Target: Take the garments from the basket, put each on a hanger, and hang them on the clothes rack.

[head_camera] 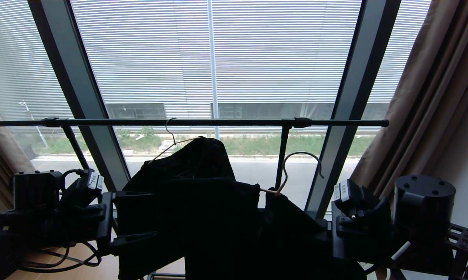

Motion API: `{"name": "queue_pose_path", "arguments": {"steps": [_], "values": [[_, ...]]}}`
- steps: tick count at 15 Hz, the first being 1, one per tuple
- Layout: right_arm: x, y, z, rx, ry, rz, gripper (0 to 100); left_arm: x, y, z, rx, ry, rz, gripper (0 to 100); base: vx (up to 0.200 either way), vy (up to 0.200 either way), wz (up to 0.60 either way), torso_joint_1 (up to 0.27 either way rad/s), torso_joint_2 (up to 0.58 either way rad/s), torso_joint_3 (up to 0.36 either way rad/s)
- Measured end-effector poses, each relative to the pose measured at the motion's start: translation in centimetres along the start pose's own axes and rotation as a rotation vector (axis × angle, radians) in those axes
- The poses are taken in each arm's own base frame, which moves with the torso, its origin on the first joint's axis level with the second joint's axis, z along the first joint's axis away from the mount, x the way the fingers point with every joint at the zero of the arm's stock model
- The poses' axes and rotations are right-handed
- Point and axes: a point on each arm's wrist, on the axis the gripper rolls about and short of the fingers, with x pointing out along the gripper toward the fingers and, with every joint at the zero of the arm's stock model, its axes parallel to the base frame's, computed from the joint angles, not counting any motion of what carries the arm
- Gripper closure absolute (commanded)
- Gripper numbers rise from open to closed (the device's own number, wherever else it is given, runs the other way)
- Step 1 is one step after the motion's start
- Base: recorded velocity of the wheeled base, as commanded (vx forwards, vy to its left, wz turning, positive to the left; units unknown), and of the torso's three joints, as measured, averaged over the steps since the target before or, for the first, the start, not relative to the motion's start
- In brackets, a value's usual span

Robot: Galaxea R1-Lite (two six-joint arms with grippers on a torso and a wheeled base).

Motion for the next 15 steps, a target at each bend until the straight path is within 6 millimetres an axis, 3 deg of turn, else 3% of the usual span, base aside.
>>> {"name": "queue_pose_path", "arguments": {"steps": [9, 10, 15], "values": [[0.2, 0.8, -0.3, -0.004, 0.014, 0.028, 100, 1.8, 1.4, -0.2, -0.111, 0.003, -0.035, 0, 0.000, 0.000, 0.00, 0.000, 0.00, 0.000], [0.2, 0.8, -0.3, -0.005, 0.014, 0.028, 100, 1.9, 1.5, -0.2, -0.115, 0.002, -0.036, 100, 0.000, 0.000, 0.00, 0.000, 0.00, 0.000], [0.1, 0.8, -0.3, -0.005, 0.013, 0.028, 100, 1.6, 1.7, -0.1, -0.090, -0.006, -0.021, 100, 0.000, 0.000, 0.00, 0.000, 0.00, 0.000]]}}
